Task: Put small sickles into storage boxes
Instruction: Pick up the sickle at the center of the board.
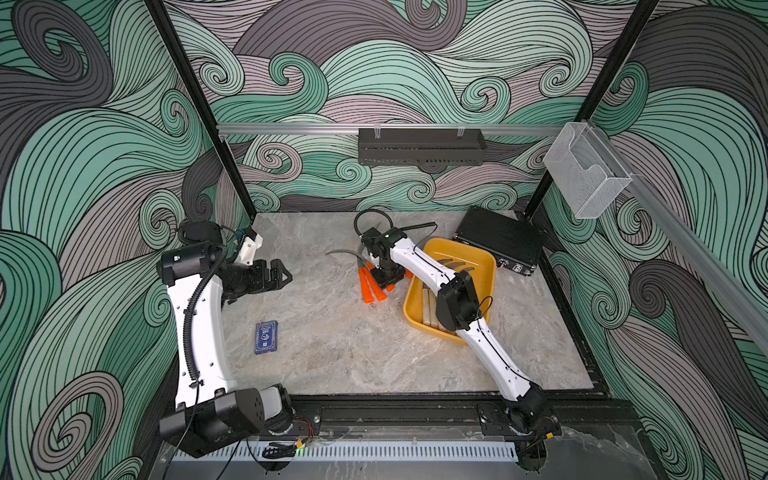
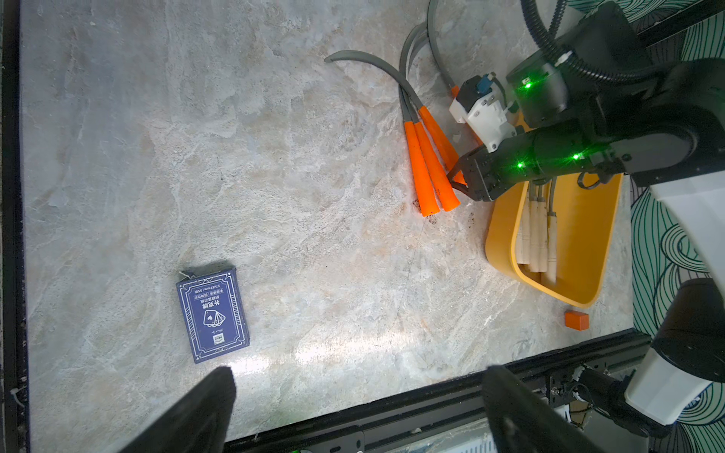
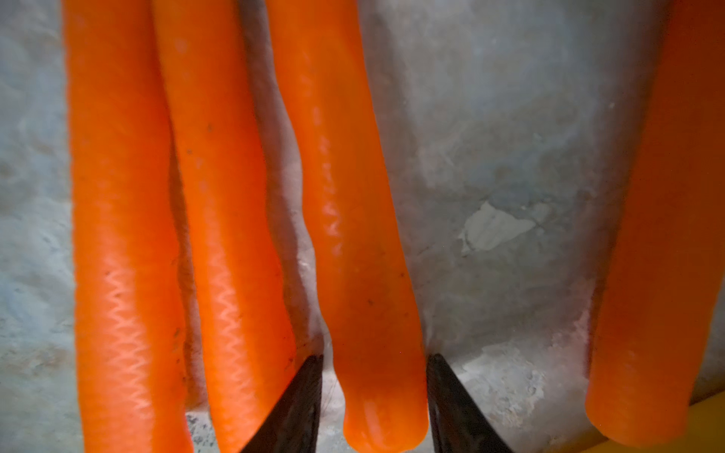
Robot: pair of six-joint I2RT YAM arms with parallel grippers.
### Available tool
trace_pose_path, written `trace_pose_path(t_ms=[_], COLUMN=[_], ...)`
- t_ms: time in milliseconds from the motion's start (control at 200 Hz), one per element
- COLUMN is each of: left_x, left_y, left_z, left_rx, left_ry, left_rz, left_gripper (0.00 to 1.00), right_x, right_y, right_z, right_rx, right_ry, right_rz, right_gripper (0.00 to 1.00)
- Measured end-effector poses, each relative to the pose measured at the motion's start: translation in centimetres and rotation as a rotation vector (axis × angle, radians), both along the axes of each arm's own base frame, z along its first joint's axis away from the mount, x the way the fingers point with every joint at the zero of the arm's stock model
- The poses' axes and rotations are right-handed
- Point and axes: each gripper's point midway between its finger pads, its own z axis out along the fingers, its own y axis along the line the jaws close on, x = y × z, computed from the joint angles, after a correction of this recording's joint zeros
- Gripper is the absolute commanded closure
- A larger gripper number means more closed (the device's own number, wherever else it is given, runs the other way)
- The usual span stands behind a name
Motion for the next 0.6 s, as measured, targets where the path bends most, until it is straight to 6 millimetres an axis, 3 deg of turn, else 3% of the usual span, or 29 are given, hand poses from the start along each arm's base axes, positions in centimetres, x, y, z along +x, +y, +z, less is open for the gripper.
trace_pose_path(t_ms=[255, 600], left_x=[-0.01, 0.02], left_y=[-0.14, -0.21], left_z=[-0.31, -0.28], left_rx=[-0.011, -0.018], left_ry=[0.005, 0.004], left_rz=[-0.003, 0.002], left_gripper=[0.01, 0.02], right_x=[-0.07, -0.10], right_y=[0.02, -0.05], right_z=[-0.10, -0.19], right_rx=[-0.005, -0.010], right_ry=[-0.002, -0.002], right_rz=[-0.004, -0.011], right_gripper=[0.64, 0.91])
